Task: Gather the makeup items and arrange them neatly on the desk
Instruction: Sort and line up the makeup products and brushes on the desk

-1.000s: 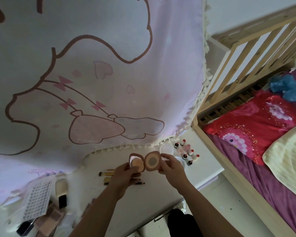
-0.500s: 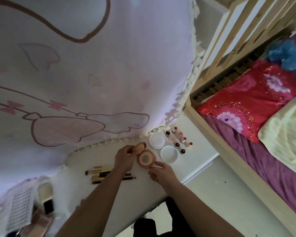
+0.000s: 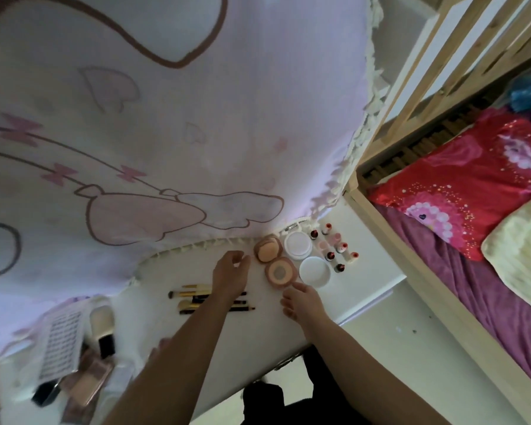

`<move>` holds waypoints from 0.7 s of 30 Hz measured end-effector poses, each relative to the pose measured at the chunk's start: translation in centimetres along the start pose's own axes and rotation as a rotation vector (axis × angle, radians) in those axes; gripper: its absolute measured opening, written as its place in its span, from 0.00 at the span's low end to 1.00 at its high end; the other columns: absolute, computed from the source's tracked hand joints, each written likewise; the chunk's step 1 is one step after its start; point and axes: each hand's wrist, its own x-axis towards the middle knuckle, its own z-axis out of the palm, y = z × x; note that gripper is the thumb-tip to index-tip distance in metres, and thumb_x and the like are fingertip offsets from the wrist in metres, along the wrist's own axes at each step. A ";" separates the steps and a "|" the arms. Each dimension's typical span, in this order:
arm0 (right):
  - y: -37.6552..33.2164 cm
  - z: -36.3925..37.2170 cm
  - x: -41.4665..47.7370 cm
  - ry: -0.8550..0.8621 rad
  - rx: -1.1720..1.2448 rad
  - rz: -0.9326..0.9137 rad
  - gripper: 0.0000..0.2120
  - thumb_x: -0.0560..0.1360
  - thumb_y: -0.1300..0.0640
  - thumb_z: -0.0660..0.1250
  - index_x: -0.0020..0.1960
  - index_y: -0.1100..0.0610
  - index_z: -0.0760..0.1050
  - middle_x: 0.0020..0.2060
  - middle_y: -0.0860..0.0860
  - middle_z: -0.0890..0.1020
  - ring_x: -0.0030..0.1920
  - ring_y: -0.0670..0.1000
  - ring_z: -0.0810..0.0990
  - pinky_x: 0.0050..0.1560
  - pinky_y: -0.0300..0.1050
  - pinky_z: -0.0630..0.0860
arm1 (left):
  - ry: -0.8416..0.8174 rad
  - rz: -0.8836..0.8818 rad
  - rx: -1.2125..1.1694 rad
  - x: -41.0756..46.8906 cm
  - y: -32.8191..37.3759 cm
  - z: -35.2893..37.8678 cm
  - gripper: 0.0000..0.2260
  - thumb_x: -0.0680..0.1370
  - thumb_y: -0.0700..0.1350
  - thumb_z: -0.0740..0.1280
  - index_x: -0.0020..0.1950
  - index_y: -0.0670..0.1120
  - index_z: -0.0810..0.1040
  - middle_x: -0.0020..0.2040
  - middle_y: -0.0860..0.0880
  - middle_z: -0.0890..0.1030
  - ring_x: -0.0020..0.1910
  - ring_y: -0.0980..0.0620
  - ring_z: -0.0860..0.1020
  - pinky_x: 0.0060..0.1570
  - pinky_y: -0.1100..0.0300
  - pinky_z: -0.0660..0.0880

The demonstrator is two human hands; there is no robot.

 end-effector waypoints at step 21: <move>9.4 18.8 -6.3 -0.351 -0.985 -0.344 0.17 0.76 0.47 0.70 0.62 0.52 0.72 0.49 0.49 0.79 0.45 0.47 0.78 0.42 0.40 0.72 | 0.511 -0.238 -0.130 -14.5 -24.2 -16.6 0.08 0.81 0.44 0.63 0.56 0.46 0.81 0.51 0.46 0.82 0.52 0.47 0.80 0.47 0.57 0.72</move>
